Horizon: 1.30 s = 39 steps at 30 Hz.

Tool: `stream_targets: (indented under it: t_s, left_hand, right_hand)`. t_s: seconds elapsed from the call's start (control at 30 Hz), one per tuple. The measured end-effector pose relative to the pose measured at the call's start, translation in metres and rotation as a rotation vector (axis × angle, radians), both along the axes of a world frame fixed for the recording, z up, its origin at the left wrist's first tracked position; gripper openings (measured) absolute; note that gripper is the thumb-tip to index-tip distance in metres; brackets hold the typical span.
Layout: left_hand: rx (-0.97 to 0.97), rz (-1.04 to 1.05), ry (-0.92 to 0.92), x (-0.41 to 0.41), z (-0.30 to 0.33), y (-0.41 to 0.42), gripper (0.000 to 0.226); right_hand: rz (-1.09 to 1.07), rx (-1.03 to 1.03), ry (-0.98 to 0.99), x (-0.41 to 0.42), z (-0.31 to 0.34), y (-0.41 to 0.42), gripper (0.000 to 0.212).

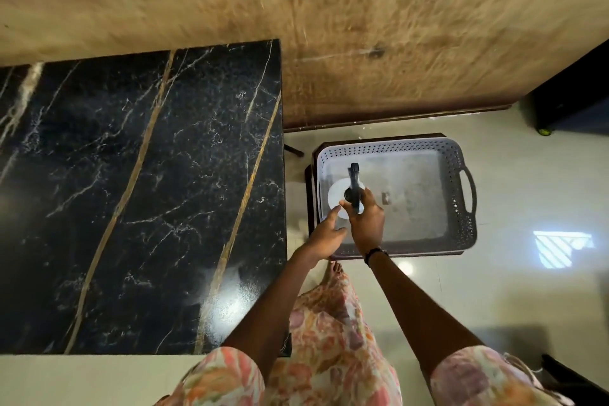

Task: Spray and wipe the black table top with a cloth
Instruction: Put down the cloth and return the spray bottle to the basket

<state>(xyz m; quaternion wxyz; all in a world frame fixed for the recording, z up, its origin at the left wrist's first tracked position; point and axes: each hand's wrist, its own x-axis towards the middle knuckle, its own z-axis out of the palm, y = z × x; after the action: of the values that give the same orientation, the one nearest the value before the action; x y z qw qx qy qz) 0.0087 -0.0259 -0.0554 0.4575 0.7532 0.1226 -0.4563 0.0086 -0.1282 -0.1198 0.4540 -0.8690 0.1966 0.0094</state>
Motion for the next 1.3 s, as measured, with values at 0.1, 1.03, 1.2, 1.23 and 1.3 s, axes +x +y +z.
stream_targets:
  t_s: [0.1,1.03,1.2,1.23,1.3]
  left_hand:
    - [-0.002,0.024,-0.011,0.004,0.001,0.001,0.059]
    - [-0.325,0.736,-0.456,-0.081,0.128,0.332,0.027]
    - [-0.245,0.796,-0.499,-0.116,0.122,0.479,0.025]
    - [-0.224,0.822,-0.508,-0.123,0.121,0.508,0.024]
    - [-0.175,0.877,-0.524,-0.137,0.118,0.558,0.023]
  right_hand:
    - [0.048,-0.006,0.035,0.001,0.001,-0.006,0.042]
    - [0.565,-0.155,-0.473,-0.043,0.185,0.293,0.027]
    - [0.624,-0.099,-0.489,-0.042,0.181,0.422,0.026]
    - [0.640,-0.079,-0.484,-0.043,0.181,0.447,0.026]
    - [0.676,-0.055,-0.467,-0.045,0.181,0.493,0.025]
